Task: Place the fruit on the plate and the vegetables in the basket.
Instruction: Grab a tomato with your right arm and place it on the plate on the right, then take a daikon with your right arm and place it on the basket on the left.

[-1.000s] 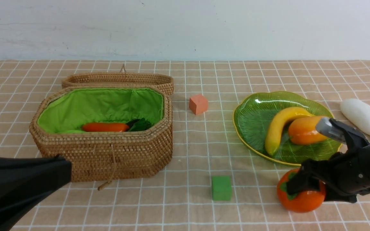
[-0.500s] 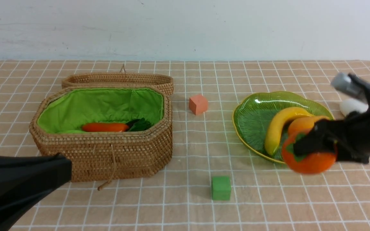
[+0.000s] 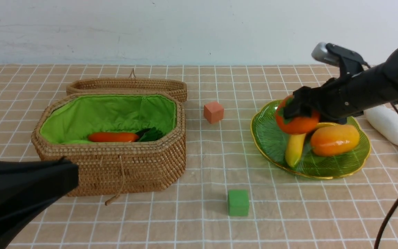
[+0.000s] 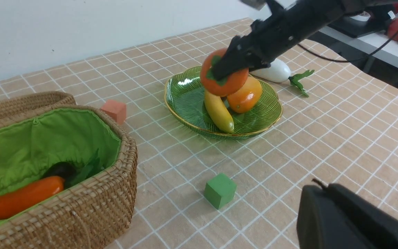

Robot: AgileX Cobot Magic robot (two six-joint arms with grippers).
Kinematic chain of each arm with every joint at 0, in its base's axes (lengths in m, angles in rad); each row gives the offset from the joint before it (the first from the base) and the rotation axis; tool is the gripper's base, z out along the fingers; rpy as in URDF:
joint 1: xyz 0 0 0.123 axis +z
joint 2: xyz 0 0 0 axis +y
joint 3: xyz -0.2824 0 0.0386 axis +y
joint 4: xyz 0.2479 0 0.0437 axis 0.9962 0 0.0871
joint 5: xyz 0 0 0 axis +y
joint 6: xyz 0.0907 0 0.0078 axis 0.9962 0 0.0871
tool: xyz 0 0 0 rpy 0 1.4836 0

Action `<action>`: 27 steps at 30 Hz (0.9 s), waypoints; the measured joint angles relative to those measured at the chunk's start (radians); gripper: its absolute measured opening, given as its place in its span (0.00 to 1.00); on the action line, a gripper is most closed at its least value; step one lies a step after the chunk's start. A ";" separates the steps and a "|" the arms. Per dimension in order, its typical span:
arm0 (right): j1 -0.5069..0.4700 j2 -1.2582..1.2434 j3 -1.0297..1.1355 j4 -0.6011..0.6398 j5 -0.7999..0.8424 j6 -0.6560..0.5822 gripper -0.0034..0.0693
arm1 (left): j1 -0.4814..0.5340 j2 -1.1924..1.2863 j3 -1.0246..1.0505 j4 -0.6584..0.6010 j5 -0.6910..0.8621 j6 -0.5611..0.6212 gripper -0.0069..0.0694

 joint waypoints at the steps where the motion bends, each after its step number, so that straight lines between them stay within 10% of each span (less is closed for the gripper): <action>1: 0.000 0.018 -0.012 -0.004 0.003 0.000 0.80 | 0.000 0.000 0.000 0.000 0.000 0.000 0.09; 7: -0.003 0.013 -0.036 -0.026 0.022 0.000 0.98 | 0.000 0.000 0.000 0.000 0.000 0.000 0.10; 21: -0.315 -0.163 -0.043 -0.504 0.193 -0.001 0.61 | 0.000 0.000 0.000 -0.001 -0.042 0.001 0.10; 27: -0.395 -0.048 -0.043 -0.516 0.070 -0.001 0.78 | 0.000 0.001 0.000 -0.001 -0.038 0.001 0.11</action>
